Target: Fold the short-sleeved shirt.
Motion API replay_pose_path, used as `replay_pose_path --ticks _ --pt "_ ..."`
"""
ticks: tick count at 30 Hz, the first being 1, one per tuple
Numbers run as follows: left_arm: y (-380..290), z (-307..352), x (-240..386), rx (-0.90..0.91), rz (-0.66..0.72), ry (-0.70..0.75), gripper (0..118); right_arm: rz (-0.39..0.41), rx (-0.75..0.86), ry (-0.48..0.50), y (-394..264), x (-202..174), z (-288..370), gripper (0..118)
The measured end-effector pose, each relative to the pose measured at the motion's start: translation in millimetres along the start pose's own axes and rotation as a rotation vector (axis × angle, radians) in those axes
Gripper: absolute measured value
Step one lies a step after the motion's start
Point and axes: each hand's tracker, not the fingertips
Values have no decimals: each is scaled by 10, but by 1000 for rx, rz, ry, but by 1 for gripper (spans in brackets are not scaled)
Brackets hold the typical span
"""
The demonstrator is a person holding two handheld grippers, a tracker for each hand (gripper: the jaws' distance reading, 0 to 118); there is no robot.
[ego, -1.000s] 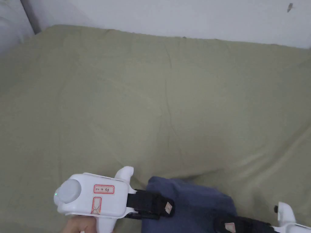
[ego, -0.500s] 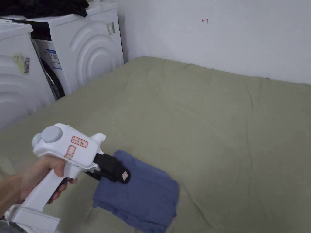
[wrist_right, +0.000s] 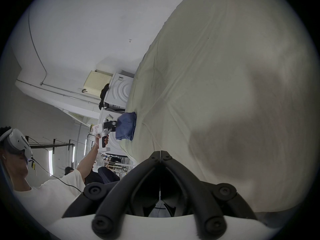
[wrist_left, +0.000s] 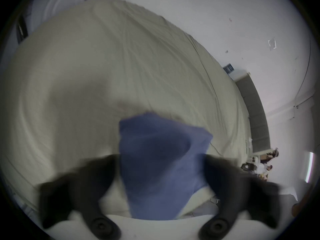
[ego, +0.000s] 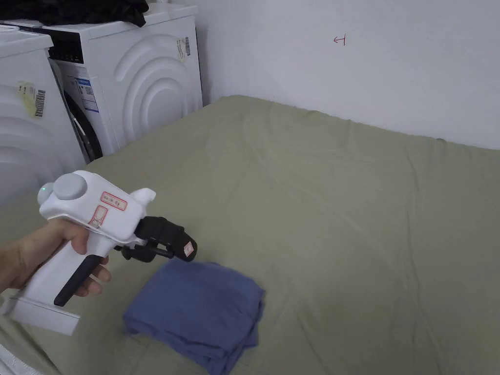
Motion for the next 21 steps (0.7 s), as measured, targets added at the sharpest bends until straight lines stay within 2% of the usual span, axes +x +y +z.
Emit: replay_pose_path --ticks 5,8,9,10,11,13,14,16,17,18,19,21 --pt "-104 180 162 24 -20 131 118 26 16 18 -7 -72 113 0" --pt "-306 226 503 43 -54 193 117 66 44 27 2 -159 243 0" --pt "-380 282 638 73 -71 206 111 101 61 22 14 -222 295 0" --pt "-455 278 789 88 -89 197 95 137 72 20 22 -252 358 0" --pt "-552 274 994 127 -134 203 73 181 92 -18 36 -345 418 0" --pt "-721 230 1414 205 -213 261 0 284 160 -116 56 -555 527 0" --pt "-837 208 1689 280 -270 280 0 330 221 -174 72 -610 600 0" --pt "-1095 103 2128 290 -198 218 0 437 311 -301 102 -840 700 0" --pt "-1195 29 2311 391 -194 222 0 507 356 -378 117 -973 745 0" --pt "-1292 -28 2547 368 -210 187 0 565 400 -460 98 -1196 727 0" --pt "-1392 -60 2753 412 -221 219 0 615 441 -511 91 -1307 761 0" --pt "-1669 -151 3251 509 -292 193 0 714 539 -565 39 -1555 870 0"
